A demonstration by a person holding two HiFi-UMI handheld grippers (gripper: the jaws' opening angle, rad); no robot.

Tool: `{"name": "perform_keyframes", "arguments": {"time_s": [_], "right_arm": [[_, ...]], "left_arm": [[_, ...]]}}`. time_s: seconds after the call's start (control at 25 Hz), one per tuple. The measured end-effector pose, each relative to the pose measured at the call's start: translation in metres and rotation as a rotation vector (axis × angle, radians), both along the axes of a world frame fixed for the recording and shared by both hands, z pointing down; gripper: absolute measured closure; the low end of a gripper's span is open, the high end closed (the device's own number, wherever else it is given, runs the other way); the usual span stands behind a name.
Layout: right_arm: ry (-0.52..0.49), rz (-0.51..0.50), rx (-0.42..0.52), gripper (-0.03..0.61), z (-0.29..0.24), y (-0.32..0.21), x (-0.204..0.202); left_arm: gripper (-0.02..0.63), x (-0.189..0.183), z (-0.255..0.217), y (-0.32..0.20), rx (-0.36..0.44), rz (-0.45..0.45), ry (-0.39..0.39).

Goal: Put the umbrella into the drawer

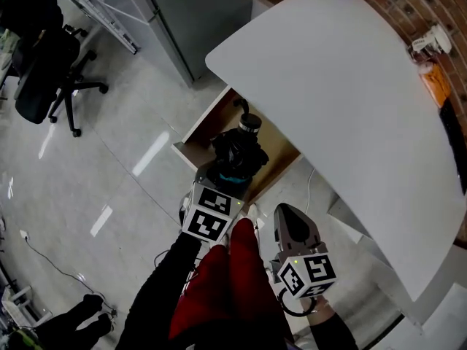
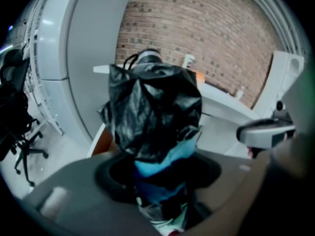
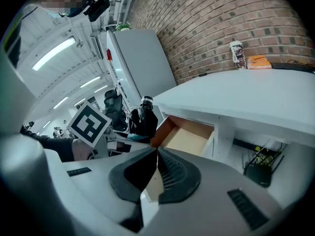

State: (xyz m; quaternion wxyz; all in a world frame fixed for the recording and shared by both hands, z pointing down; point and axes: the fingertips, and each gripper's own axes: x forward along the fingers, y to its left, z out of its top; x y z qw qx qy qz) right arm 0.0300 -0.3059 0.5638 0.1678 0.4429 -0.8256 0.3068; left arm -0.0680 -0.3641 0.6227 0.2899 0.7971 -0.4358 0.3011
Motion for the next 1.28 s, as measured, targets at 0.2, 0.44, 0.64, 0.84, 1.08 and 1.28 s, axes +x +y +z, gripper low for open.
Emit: {"name": "perform_keyframes", "arguments": {"time_s": [0.2,0.44,0.64,0.84,1.08,1.28], "right_arm": [[0.006,-0.004,-0.014,0.568,0.007,-0.002,0.001],[0.027,-0.001,-0.033,0.568,0.019,-0.006,0.007],[0.04,0.008,-0.058,0.568,0.03,-0.01,0.008],[0.048,-0.006,-0.063,0.568,0.035,-0.014,0.0],[0.055,-0.015,-0.075,0.568,0.042,-0.017,-0.004],[0.062,-0.018,-0.095,0.568,0.049,-0.018,-0.006]], "left_arm": [[0.356,0.002,0.012,-0.009,-0.019,0.002,0.004],[0.356,0.002,0.022,-0.013,-0.073,-0.02,0.006],[0.356,0.002,0.031,-0.019,-0.114,-0.048,0.031],[0.356,0.011,0.043,-0.028,-0.114,-0.017,0.002],[0.356,0.022,0.058,-0.034,-0.142,0.004,-0.01],[0.357,0.03,0.07,-0.039,-0.162,0.031,-0.017]]}}
